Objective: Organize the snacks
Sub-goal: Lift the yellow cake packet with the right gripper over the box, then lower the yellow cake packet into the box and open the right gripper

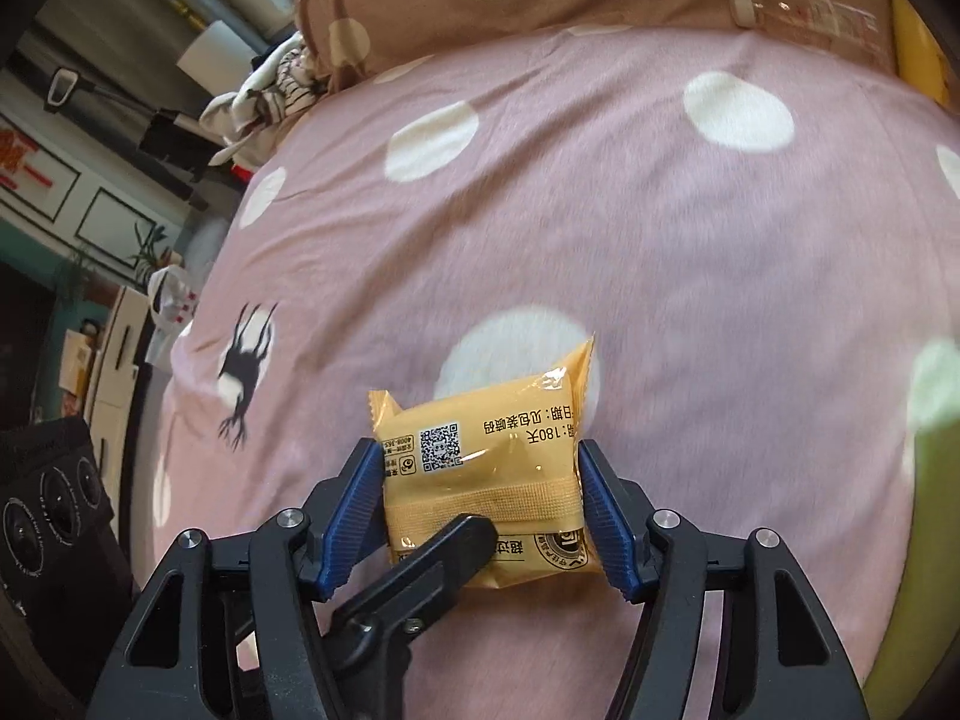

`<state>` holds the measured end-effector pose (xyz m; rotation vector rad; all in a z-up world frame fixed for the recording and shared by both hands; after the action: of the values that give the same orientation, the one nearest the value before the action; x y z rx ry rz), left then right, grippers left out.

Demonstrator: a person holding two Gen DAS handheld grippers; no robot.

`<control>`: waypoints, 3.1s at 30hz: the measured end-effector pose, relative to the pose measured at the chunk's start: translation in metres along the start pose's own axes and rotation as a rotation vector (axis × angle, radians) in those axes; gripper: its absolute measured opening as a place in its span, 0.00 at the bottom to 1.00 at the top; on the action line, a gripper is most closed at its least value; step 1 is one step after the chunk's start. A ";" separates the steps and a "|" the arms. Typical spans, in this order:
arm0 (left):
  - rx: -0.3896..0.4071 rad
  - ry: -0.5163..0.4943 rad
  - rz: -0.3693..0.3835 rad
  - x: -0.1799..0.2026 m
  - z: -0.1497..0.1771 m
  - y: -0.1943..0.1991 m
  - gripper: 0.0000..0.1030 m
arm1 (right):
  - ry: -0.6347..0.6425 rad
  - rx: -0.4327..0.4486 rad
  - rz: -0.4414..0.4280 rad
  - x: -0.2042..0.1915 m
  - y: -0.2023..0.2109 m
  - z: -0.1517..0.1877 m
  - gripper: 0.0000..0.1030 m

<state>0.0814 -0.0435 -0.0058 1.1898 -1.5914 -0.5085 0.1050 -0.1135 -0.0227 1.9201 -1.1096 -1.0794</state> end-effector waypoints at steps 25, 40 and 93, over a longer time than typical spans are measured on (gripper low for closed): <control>0.143 -0.141 0.089 0.027 0.084 0.076 0.35 | -0.074 0.224 0.040 -0.038 0.087 0.089 0.65; 0.352 -0.290 0.179 0.086 0.094 0.137 0.35 | -0.034 0.484 0.082 -0.047 0.183 0.096 0.65; 0.016 -0.521 0.239 0.223 0.138 0.031 0.35 | -0.446 0.476 0.182 0.124 0.222 0.149 0.65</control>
<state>-0.0496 -0.2584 0.0734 0.9008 -2.1509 -0.6855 -0.0678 -0.3383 0.0568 1.9144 -1.8938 -1.2565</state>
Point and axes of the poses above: each gripper's, at about its wrist camera, not at the fingertips, and y roughly against the way its jaws point, x to its right, z to its underside, the point moved 5 cm from there along -y, roughly the way its jaws point, and after that the axes turned 12 degrees about y, right-handed, at the moved point
